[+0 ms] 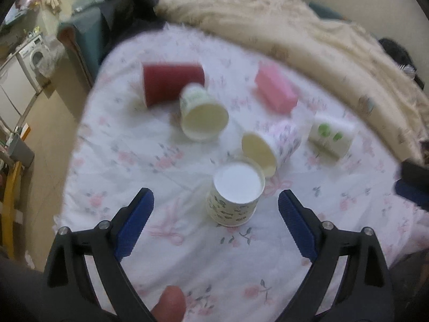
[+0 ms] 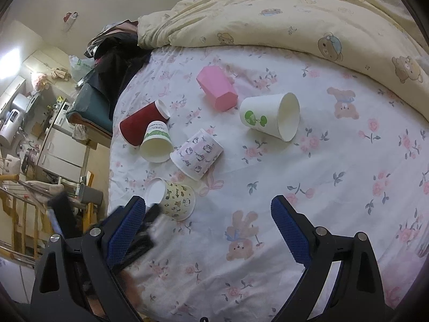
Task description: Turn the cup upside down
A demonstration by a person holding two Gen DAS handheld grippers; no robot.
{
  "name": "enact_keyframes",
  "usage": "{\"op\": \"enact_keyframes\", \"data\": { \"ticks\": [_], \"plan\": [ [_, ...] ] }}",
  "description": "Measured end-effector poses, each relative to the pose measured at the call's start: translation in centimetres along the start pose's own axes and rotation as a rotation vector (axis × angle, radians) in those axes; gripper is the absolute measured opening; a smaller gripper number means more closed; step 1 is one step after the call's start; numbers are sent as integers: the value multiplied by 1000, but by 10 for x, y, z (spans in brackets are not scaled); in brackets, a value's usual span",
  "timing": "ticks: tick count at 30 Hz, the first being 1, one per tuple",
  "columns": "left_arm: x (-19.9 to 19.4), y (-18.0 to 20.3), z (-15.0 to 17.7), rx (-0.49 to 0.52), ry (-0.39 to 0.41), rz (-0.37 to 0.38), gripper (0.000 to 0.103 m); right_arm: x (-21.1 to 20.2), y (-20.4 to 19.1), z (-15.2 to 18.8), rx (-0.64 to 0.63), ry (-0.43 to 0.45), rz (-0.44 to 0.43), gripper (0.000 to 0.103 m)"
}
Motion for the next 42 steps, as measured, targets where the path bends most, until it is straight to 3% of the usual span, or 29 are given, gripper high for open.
{"op": "enact_keyframes", "data": {
  "ticks": [7, 10, 15, 19, 24, 31, 42],
  "plan": [
    [-72, -34, 3, -9, 124, 0, 93, -16, -25, 12, -116, 83, 65, 98],
    [-89, -46, 10, 2, 140, -11, 101, -24, -37, 17, -159, 126, 77, 98],
    [-105, -63, 26, -5, 154, -5, 103, -30, -59, 28, -228, 164, 89, 98],
    [-108, -74, 39, -36, 146, 0, 103, -27, -70, 44, -248, 163, 113, 98],
    [-112, -80, 56, -33, 222, -15, 103, -26, -75, 70, -261, 201, 154, 98],
    [-104, -83, 62, -54, 226, -46, 103, -19, -77, 101, -294, 247, 233, 98],
    [-94, -85, 65, -66, 203, -46, 103, -3, -77, 97, -296, 280, 288, 98]
  ]
}}
Point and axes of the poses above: each gripper's, at about its wrist camera, not at the fingertips, and x roughly the way its jaws point, y to its right, z to its underside, the point moved 2 cm from there along x, roughly the way its jaws point, and after that the axes turned 11 degrees about -y, right-handed, at the moved point
